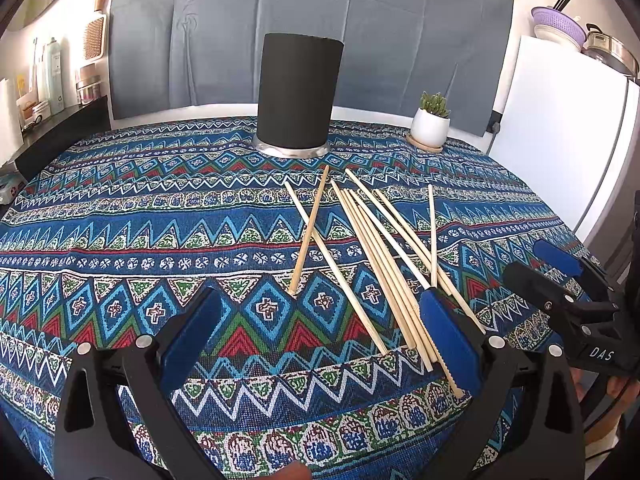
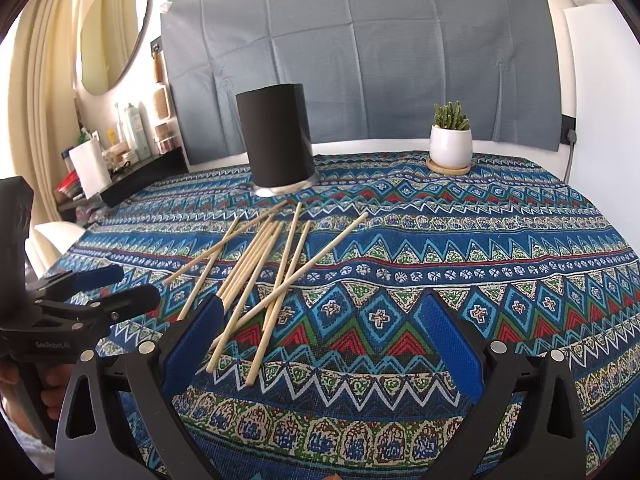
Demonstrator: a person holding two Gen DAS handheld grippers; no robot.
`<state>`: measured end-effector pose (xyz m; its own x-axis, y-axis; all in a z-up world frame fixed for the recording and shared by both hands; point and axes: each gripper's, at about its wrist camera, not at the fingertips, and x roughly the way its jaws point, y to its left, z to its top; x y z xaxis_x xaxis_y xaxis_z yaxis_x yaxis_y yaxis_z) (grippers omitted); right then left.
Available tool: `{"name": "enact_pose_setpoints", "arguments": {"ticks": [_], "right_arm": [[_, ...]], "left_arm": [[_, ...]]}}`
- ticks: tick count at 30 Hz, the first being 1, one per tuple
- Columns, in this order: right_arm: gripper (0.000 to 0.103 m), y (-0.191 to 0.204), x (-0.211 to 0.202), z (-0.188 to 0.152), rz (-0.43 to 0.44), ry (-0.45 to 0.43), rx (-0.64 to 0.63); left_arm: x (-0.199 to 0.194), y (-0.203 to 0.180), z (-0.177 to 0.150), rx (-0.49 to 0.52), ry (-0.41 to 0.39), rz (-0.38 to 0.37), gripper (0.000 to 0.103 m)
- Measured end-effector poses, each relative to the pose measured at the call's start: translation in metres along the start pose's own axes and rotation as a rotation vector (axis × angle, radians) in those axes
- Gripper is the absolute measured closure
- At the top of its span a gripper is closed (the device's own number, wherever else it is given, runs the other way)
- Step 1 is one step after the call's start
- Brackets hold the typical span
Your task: Organize utensils
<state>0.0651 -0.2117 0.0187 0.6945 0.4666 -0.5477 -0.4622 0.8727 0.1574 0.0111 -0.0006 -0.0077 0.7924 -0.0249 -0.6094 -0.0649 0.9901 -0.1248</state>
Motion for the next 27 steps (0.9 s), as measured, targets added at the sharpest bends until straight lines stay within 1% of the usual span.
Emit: {"name": "enact_pose_setpoints", "arguments": {"ticks": [6,11,14,18,20,23,27], "right_arm": [[0.008,0.0,0.001,0.0,-0.011,0.009,0.006],[0.008,-0.003,-0.001,0.001,-0.037,0.011,0.021],[0.008,-0.008,0.007,0.006,-0.037,0.106,0.027],[0.008,-0.017,0.017,0.016,-0.053,0.193,0.043],[0.008,-0.022,0.023,0.024,-0.072,0.239,0.041],[0.008,-0.027,0.033,0.036,-0.072,0.291,0.046],[0.008,-0.028,0.05,0.05,-0.081,0.361,0.021]], "left_arm": [[0.002,-0.001,0.001,0.001,0.012,0.009,0.006],[0.009,0.004,0.007,-0.016,0.058,0.011,0.006],[0.013,0.007,0.012,0.001,0.094,0.024,0.006],[0.021,0.017,0.022,-0.011,0.172,-0.003,0.006],[0.025,0.022,0.028,-0.016,0.202,-0.002,0.006],[0.03,0.028,0.036,0.007,0.22,0.03,0.006],[0.041,0.034,0.047,0.052,0.245,0.074,0.006]]}}
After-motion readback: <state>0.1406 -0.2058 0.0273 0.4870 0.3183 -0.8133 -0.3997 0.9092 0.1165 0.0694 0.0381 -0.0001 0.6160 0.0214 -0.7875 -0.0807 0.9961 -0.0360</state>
